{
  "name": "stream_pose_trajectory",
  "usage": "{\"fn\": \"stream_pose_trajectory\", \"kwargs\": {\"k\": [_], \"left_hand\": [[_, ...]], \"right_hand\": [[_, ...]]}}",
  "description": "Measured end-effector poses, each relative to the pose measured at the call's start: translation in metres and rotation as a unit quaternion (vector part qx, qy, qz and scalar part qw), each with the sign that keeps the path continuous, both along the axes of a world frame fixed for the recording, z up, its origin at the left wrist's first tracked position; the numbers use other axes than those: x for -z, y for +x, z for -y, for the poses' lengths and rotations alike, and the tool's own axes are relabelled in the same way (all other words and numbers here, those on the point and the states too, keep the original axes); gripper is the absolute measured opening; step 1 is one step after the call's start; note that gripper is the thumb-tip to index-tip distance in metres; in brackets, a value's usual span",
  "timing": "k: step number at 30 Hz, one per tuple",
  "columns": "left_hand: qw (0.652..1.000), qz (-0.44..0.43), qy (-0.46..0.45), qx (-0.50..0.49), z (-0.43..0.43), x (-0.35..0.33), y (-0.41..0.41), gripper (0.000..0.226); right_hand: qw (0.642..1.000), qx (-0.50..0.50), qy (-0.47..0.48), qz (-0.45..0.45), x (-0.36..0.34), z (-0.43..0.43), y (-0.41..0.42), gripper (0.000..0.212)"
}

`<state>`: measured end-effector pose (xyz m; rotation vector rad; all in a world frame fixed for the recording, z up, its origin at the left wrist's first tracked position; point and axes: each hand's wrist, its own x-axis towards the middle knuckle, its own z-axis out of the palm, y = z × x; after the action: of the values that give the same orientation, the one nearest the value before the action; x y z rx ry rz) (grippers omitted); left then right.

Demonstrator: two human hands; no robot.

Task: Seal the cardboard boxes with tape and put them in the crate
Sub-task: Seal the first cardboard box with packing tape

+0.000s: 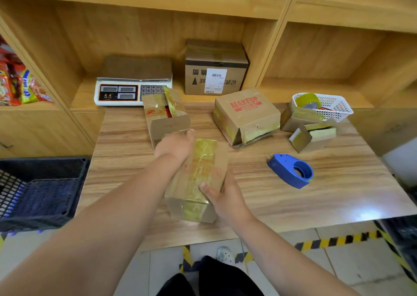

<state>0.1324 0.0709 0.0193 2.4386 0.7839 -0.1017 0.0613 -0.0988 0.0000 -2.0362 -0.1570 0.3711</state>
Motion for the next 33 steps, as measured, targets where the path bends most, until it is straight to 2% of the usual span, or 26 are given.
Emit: {"fn": "stream_pose_trajectory", "kwargs": {"k": [1,4,8,11,16,20,24,26,29,33], "left_hand": [[1.0,-0.007,-0.027,0.001,-0.001,-0.002,-0.003,0.06],[0.997,0.015,-0.07,-0.006,-0.006,-0.012,-0.016,0.047],[0.99,0.091,-0.097,-0.049,-0.016,-0.021,-0.038,0.033],[0.973,0.154,-0.15,-0.081,-0.018,-0.026,-0.051,0.02],[0.95,0.195,-0.221,-0.105,-0.028,-0.017,-0.087,0.035],[0.904,0.228,-0.339,-0.126,-0.042,-0.001,-0.111,0.029],[0.881,0.242,-0.38,-0.145,-0.057,0.02,-0.129,0.024],[0.897,0.215,-0.357,-0.15,-0.066,0.03,-0.137,0.033],[0.913,0.182,-0.315,-0.183,-0.073,0.045,-0.149,0.04],[0.917,0.196,-0.267,-0.223,-0.058,0.052,-0.163,0.091]], "right_hand": [[1.0,0.008,-0.002,0.011,0.003,0.0,-0.003,0.054],[0.999,0.009,-0.001,0.039,0.007,0.002,-0.014,0.053],[0.998,-0.005,-0.007,0.069,0.004,-0.002,-0.026,0.065],[0.996,-0.003,-0.019,0.09,0.003,-0.01,-0.032,0.074],[0.996,-0.034,-0.014,0.078,0.01,-0.025,-0.052,0.082],[0.997,-0.036,0.028,0.062,0.017,-0.027,-0.068,0.067],[0.995,-0.012,-0.032,0.094,0.016,-0.028,-0.072,0.049],[0.991,0.024,-0.047,0.125,0.012,-0.034,-0.068,0.041],[0.981,0.022,-0.084,0.174,0.01,-0.043,-0.06,0.046],[0.967,-0.02,-0.161,0.194,0.007,-0.056,-0.047,0.074]]}}
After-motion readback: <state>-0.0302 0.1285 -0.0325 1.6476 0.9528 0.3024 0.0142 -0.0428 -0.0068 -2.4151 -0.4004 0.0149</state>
